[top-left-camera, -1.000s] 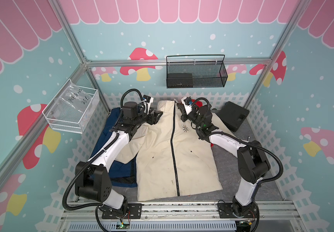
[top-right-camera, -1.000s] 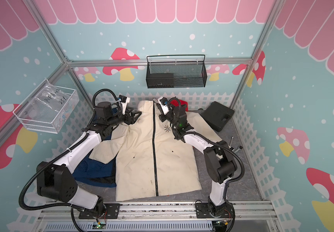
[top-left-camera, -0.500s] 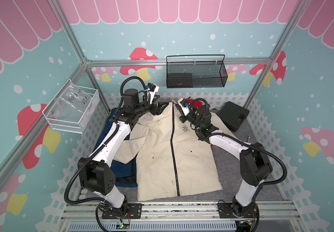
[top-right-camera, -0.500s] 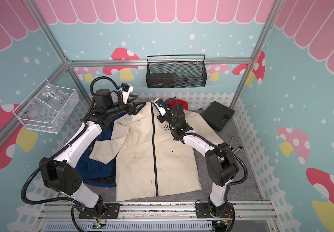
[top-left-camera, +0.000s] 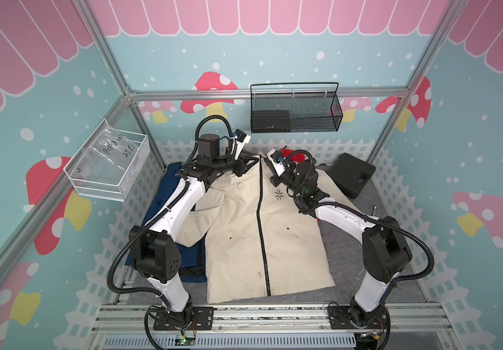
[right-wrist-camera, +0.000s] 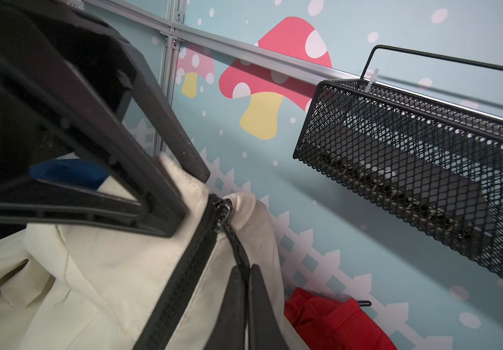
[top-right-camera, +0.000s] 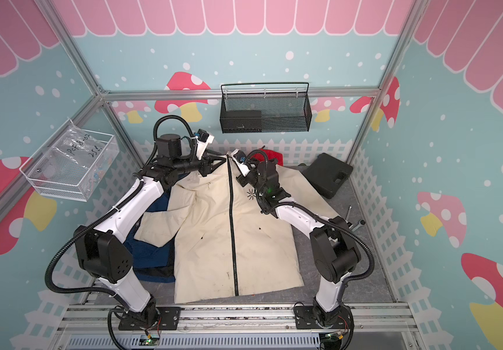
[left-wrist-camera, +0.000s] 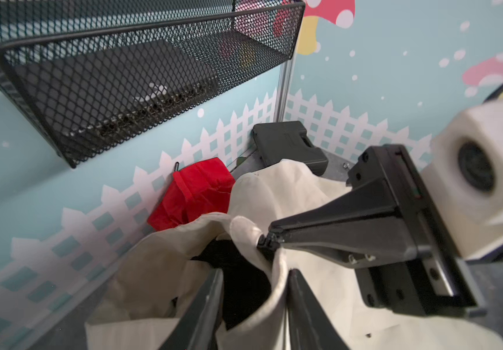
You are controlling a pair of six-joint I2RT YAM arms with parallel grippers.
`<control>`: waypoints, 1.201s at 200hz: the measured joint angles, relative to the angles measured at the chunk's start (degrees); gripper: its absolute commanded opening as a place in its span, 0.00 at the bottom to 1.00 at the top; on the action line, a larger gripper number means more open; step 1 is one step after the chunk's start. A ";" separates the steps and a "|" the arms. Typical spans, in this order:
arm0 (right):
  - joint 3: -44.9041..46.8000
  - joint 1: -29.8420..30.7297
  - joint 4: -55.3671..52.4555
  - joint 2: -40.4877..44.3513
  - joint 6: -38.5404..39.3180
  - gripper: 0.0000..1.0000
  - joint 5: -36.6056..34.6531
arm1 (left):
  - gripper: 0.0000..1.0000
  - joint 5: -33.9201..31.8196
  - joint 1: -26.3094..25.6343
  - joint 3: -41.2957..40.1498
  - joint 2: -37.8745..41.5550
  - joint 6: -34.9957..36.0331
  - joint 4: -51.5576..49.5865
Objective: Unzip the jacket
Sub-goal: Unzip the zipper on the jacket.
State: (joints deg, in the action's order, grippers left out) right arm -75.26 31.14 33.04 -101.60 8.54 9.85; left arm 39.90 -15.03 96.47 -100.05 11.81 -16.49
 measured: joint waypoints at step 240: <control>3.43 10.60 4.70 -0.57 21.64 0.00 -34.77 | 0.00 -3.30 0.39 10.73 -6.12 -13.66 0.04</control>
State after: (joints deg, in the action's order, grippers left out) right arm -71.83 41.74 37.74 -102.17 30.17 -24.93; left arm 36.60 -14.63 107.20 -106.17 -1.85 -16.45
